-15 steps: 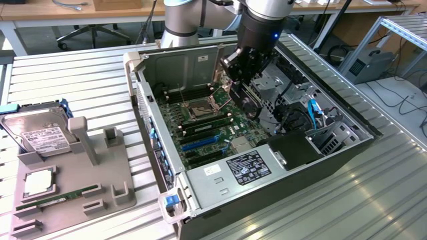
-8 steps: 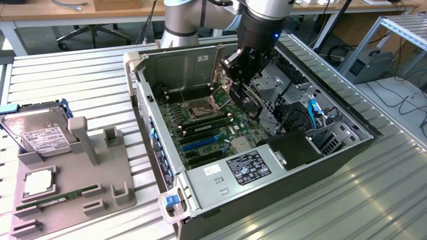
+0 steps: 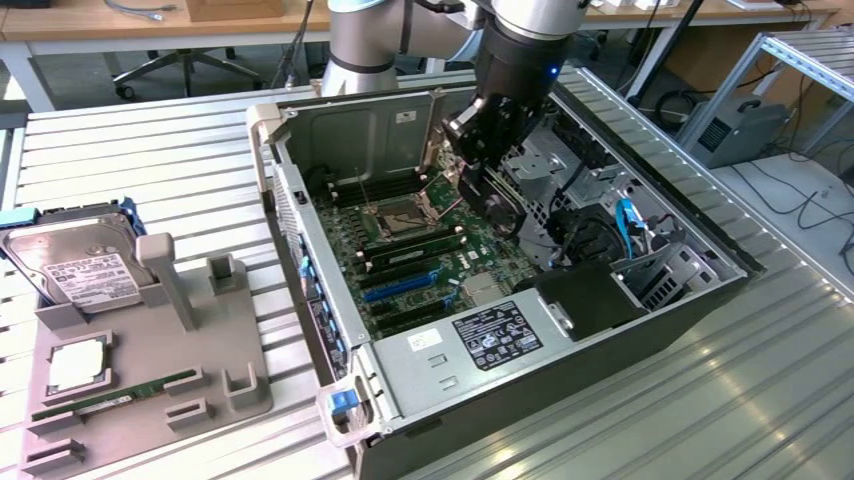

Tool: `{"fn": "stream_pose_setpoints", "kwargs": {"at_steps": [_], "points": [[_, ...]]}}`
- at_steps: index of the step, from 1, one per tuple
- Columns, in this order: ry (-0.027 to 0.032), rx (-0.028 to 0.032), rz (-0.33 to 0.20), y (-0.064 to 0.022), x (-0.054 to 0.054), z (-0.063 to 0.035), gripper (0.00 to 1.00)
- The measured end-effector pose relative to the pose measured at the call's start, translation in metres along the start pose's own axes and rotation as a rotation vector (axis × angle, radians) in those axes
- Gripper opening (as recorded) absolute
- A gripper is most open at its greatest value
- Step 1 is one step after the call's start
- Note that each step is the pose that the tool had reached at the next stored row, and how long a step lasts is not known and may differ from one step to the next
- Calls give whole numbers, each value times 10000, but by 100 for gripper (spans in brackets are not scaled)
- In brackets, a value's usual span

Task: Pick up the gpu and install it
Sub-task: 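Insert the gpu into the slot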

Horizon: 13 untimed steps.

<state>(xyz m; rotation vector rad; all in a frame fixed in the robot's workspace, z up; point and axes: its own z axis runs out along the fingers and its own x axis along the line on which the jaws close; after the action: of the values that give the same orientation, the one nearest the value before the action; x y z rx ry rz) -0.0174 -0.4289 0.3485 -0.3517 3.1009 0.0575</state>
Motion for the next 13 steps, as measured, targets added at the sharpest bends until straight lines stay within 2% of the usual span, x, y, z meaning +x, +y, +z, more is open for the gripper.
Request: {"fn": "stream_pose_setpoints", "kwargs": {"at_steps": [13], "points": [[14,-11,-425,0,0,0,27]]}}
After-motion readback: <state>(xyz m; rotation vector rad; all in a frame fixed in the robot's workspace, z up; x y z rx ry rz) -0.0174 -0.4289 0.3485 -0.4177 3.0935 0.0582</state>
